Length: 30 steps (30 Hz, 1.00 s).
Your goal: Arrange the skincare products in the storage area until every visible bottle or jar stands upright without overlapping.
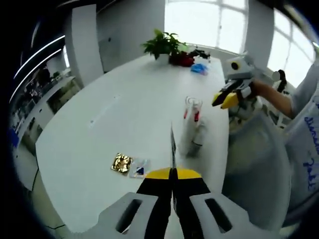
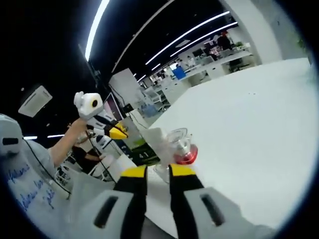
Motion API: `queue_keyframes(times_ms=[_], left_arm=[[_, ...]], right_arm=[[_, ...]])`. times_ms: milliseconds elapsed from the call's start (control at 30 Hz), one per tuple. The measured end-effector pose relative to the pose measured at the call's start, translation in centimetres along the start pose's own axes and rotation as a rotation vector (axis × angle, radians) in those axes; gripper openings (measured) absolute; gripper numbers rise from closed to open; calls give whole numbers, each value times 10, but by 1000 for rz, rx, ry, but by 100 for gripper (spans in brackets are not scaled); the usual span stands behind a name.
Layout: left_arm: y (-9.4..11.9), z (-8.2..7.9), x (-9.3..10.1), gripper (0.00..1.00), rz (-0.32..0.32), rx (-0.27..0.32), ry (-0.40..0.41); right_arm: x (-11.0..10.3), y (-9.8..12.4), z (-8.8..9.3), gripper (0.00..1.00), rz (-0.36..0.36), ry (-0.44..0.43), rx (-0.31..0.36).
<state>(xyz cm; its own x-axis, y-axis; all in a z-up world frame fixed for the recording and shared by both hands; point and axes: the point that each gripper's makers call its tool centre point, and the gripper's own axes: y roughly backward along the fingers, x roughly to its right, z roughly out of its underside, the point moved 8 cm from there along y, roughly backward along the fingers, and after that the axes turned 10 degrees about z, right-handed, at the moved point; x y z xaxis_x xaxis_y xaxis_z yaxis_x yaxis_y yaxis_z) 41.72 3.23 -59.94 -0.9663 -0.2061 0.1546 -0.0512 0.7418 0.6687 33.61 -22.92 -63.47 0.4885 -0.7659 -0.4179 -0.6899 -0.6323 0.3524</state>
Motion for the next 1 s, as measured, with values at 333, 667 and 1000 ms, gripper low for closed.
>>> queue_keyframes(times_ms=[333,667,1000], left_arm=[[7,0,5,0,71,27,-48],[21,1,8,0,98,45,-64],[22,4,20,0,151,30,-77]], right_arm=[[-31,6,8,17,62,-6,38],[-47,-4,21,17,59,7,18],[-47,-24,43,18,54,24,-45]])
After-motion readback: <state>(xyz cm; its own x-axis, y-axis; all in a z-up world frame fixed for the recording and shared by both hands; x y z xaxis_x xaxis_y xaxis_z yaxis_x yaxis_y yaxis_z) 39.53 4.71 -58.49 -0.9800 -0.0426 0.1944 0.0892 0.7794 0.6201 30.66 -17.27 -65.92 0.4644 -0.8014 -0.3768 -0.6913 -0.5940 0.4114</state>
